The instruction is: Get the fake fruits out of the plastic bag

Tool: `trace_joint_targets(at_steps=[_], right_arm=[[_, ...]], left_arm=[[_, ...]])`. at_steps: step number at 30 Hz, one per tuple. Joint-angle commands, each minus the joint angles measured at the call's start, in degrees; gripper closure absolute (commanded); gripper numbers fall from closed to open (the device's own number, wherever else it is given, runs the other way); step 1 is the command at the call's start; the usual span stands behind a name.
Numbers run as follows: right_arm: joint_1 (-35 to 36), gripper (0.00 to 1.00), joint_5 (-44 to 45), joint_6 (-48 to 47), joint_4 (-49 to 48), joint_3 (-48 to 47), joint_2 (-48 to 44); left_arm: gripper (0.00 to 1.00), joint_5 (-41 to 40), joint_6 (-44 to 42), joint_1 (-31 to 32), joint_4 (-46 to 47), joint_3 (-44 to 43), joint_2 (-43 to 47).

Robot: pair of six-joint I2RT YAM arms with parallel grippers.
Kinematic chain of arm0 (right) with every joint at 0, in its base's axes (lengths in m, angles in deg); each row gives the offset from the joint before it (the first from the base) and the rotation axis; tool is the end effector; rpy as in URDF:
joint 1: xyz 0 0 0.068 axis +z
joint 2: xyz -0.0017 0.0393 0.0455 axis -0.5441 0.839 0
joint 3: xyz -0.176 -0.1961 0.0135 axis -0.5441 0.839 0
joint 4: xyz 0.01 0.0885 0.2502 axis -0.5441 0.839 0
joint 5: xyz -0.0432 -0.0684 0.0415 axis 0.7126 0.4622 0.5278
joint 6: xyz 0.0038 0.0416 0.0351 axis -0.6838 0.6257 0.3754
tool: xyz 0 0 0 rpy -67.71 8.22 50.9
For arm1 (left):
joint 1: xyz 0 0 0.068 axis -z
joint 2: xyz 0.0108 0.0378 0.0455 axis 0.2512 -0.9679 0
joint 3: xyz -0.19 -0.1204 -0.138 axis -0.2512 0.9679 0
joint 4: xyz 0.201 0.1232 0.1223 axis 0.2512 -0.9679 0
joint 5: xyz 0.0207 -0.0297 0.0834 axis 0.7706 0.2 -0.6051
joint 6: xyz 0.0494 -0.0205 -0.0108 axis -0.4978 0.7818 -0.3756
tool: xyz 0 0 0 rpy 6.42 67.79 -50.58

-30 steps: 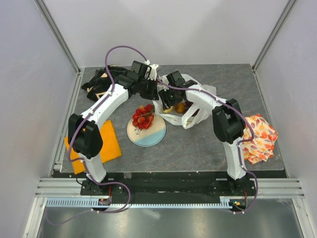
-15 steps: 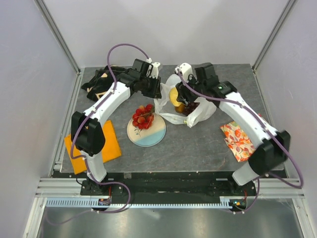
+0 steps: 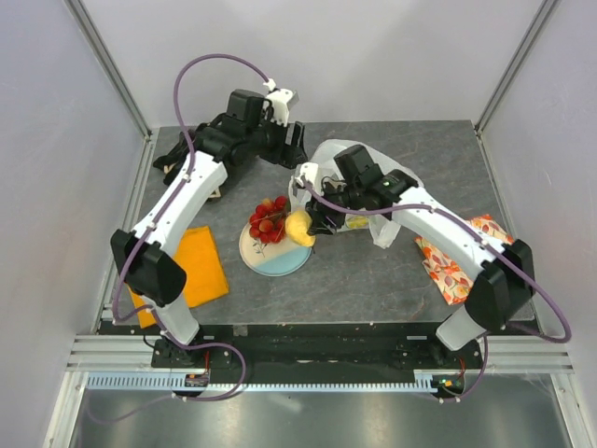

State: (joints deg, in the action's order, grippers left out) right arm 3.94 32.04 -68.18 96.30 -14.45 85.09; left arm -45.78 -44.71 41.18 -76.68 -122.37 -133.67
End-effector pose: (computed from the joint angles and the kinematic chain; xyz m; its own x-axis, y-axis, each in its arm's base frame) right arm 0.2609 0.2200 0.3232 -0.1788 -0.5768 -0.7971 -0.9701 0.2387 0.0448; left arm 0.3549 -0.1895 0.3765 -0.5363 0.2330 -0.8112 0.6153 0.7658 -0.1868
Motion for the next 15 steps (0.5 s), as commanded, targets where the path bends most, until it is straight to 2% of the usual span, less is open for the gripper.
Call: trace_joint_targets(at_steps=[1, 8, 15], right_arm=[[0.5, 0.6, -3.9, -1.2, 0.2, -0.5, 4.6], [0.4, 0.63, 1.7, 12.1, -0.9, -2.4, 15.2], [0.3, 0.62, 6.3, 18.6, -7.8, -2.2, 18.1]], left_arm=[[0.18, -2.4, -5.0, -1.0, 1.4, 0.4, 6.7], [0.18, -2.1, -4.9, -3.0, 1.3, 4.3, 10.0], [0.18, -0.7, -4.2, -6.9, 1.3, 6.2, 11.8]])
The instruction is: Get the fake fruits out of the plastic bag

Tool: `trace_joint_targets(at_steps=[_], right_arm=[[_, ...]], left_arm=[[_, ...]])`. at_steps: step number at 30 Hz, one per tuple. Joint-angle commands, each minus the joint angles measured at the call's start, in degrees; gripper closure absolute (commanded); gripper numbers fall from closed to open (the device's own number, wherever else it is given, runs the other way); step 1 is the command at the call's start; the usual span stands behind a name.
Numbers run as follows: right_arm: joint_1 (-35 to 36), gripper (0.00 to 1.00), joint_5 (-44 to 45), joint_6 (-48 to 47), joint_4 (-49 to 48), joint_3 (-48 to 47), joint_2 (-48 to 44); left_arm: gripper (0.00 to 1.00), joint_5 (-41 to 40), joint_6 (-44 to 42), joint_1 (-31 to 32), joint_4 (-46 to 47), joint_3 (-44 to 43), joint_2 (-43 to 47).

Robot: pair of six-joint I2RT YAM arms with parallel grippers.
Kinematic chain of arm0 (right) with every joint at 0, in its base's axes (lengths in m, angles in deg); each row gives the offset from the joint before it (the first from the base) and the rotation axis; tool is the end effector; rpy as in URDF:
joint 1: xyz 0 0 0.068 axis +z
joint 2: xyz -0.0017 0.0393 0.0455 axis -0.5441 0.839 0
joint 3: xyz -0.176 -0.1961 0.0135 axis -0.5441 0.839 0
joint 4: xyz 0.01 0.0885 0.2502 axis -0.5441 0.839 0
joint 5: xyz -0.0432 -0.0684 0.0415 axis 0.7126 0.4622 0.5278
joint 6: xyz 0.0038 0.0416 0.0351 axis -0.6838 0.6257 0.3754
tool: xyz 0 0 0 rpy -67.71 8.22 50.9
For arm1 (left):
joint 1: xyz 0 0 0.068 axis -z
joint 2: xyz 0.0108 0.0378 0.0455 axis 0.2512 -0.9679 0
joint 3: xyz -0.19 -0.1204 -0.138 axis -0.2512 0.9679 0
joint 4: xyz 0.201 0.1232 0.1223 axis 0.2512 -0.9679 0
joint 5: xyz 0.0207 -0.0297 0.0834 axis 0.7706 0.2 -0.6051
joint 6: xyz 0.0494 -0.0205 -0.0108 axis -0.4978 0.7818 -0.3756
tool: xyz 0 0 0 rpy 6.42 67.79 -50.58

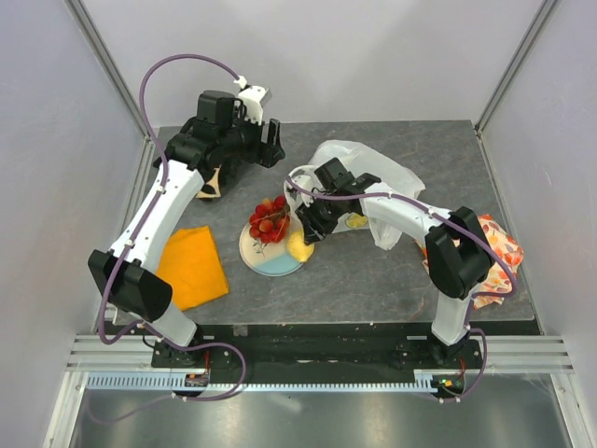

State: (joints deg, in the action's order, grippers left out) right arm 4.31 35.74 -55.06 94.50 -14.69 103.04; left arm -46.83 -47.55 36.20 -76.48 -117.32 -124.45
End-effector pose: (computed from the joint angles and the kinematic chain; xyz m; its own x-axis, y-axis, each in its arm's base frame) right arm 0.3029 0.2522 0.2160 -0.5396 -0.6313 -0.5570 -0.8400 0.4478 0.3064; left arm 0.3311 -0.1418 0.4054 -0.4673 0.2023 -0.8606 0.5708 0.8124 -0.1190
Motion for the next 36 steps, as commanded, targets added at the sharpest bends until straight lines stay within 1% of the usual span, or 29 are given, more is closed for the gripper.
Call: trace_joint_targets(at_steps=[1, 5, 8, 11, 12, 13, 15, 16, 18, 19, 20, 21, 22, 24, 26, 27, 29, 31, 32, 33, 34, 35, 36], right_arm=[[-0.2, 0.62, 3.2, 5.9, -6.9, -1.5, 0.4], [-0.2, 0.61, 5.2, 7.0, -11.0, -0.4, 1.1], [-0.1, 0.59, 5.9, 7.2, -11.5, -0.2, 2.0], [-0.2, 0.5, 6.4, 7.4, -10.7, 0.3, 0.6], [-0.4, 0.45, 6.1, 6.6, -10.1, 0.3, -0.1], [-0.6, 0.42, 5.4, 5.5, -9.1, 0.3, -1.7], [-0.6, 0.36, 1.5, 2.3, -4.2, -0.5, -3.6], [-0.7, 0.35, 0.7, -1.7, -2.0, -1.5, -5.7], [-1.6, 0.3, -1.1, -5.2, 3.8, -2.0, -8.0], [-2.2, 0.28, -1.8, -8.3, 5.8, -2.8, -9.9], [-2.8, 0.27, -2.0, -9.5, 9.6, -3.2, -10.7], [-4.4, 0.26, -2.7, -10.7, 11.4, -3.6, -11.5], [-5.4, 0.26, -3.4, -12.6, 14.6, -4.6, -12.7], [-8.6, 0.26, -3.8, -13.1, 15.8, -5.1, -14.0], [-10.4, 0.26, -2.7, -14.3, 15.6, -5.0, -15.4], [-11.4, 0.27, -0.6, -14.7, 15.3, -5.0, -15.5], [-12.0, 0.28, 2.4, -14.2, 13.4, -4.8, -14.9], [-12.8, 0.31, 5.5, -12.9, 9.9, -4.8, -13.0], [-12.8, 0.32, 6.9, -12.2, 8.9, -5.0, -12.0], [-12.9, 0.35, 8.2, -10.9, 8.1, -6.0, -9.5], [-13.0, 0.37, 9.6, -10.5, 7.6, -6.8, -8.0], [-13.0, 0.42, 10.0, -10.4, 7.5, -7.8, -6.5], [-13.1, 0.43, 10.8, -9.7, 7.1, -9.3, -4.0]], left_arm=[[0.18, 0.5, -1.3, -2.1, 1.1, 1.5, 2.8], [0.18, 1.5, -0.9, -2.8, 1.0, 2.8, 3.6], [0.18, 2.1, -0.7, -2.8, 1.0, 3.2, 3.7], [0.18, 2.3, -0.7, -2.8, 1.0, 3.1, 3.8], [0.18, 2.6, -0.6, -2.8, 1.1, 3.0, 3.7], [0.18, 2.8, -0.6, -2.8, 1.0, 2.9, 3.5], [0.18, 3.7, -0.7, -2.8, 1.1, 2.6, 3.2], [0.18, 4.3, -0.7, -2.8, 1.1, 2.5, 3.0], [0.18, 6.4, -0.1, -2.8, 1.1, 1.9, 2.6], [0.18, 6.9, 0.2, -2.8, 1.2, 1.7, 2.3], [0.17, 7.1, 0.4, -2.8, 1.2, 1.4, 2.1], [0.17, 7.6, 0.4, -2.8, 1.2, 0.9, 1.9], [0.16, 7.8, 0.4, -2.8, 1.1, 0.6, 1.8], [0.16, 8.9, 0.0, -2.8, 0.8, -0.1, 2.1], [0.15, 12.2, -1.4, -3.0, -1.0, -0.8, 3.0], [0.15, 13.8, -3.5, -3.3, -1.7, -0.5, 3.6], [0.13, 17.8, -5.0, -3.5, -2.1, 1.6, 5.7], [0.11, 21.0, -6.0, -3.4, -2.2, 3.1, 6.1], [0.06, 22.8, -6.0, -3.4, -2.1, 3.8, 5.2], [0.03, 22.9, -5.0, -3.2, -2.2, 3.9, 4.5], [0.02, 22.9, -4.5, -3.1, -2.1, 3.9, 3.7], [0.02, 23.0, -4.4, -3.1, -2.1, 4.0, 2.9], [0.02, 23.0, -4.5, -3.1, -2.0, 4.2, 1.9]])
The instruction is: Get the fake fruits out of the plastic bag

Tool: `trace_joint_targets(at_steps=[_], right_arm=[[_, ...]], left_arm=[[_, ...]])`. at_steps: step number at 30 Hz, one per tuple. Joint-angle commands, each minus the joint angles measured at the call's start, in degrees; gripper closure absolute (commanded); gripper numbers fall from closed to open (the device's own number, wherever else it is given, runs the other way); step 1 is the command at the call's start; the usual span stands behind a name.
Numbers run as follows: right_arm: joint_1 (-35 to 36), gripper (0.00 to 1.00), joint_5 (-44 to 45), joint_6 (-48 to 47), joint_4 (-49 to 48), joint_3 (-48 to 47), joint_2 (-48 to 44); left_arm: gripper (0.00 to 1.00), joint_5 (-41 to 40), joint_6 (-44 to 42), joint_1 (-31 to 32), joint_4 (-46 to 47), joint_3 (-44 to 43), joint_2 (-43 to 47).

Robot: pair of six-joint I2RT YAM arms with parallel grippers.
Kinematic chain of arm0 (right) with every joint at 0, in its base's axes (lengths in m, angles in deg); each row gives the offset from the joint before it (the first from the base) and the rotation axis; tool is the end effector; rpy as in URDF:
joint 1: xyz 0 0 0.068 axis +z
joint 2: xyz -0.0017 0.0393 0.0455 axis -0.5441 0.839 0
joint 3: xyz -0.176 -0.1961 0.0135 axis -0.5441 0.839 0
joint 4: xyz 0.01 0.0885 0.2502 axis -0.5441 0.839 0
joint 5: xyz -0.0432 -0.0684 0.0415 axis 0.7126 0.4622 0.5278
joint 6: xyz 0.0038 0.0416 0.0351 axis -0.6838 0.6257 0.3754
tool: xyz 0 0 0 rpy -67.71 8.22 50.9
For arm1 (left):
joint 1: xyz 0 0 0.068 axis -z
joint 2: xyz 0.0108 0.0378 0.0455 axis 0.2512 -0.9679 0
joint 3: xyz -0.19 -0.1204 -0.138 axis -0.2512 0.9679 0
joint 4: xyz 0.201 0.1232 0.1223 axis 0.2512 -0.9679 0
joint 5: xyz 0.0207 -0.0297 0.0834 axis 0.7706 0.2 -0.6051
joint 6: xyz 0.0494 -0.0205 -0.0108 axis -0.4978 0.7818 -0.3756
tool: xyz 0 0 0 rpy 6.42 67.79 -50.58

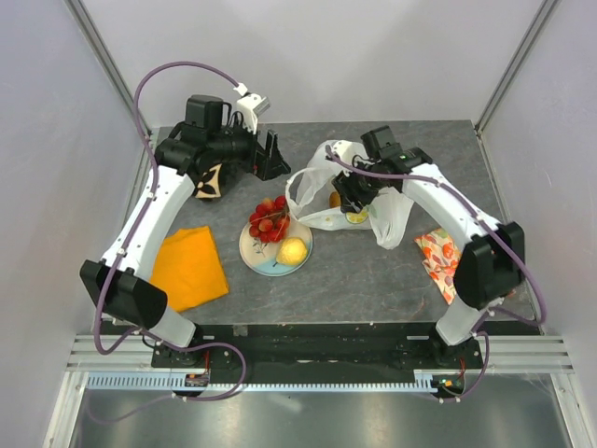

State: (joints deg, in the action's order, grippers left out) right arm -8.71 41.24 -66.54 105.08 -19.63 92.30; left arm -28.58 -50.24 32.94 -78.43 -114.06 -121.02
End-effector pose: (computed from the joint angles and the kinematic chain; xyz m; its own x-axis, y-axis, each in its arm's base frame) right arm 0.3223 0.1607 0.2984 -0.4708 -0.6071 -0.6401 -0.8242 0.5616 0.0735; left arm 0.3151 -0.1261 0.4058 -0.4663 0.2106 -0.8592 0.7331 0.6356 -0.2421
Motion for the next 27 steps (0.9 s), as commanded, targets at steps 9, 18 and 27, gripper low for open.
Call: trace_joint_targets(at_steps=[9, 18, 27], right_arm=[[-0.1, 0.44, 12.6, 8.5, -10.8, -13.5, 20.8], [0.8, 0.31, 17.5, 11.1, -13.3, -16.9, 27.9], [1.3, 0.33, 19.1, 10.4, -12.1, -16.2, 30.9]], left_arm=[[0.06, 13.8, -0.2, 0.3, 0.4, 3.0, -5.6], [0.04, 12.7, 2.4, 1.2, 2.9, 5.7, -6.0], [0.04, 10.1, 3.1, 1.2, 3.4, 3.0, -8.3]])
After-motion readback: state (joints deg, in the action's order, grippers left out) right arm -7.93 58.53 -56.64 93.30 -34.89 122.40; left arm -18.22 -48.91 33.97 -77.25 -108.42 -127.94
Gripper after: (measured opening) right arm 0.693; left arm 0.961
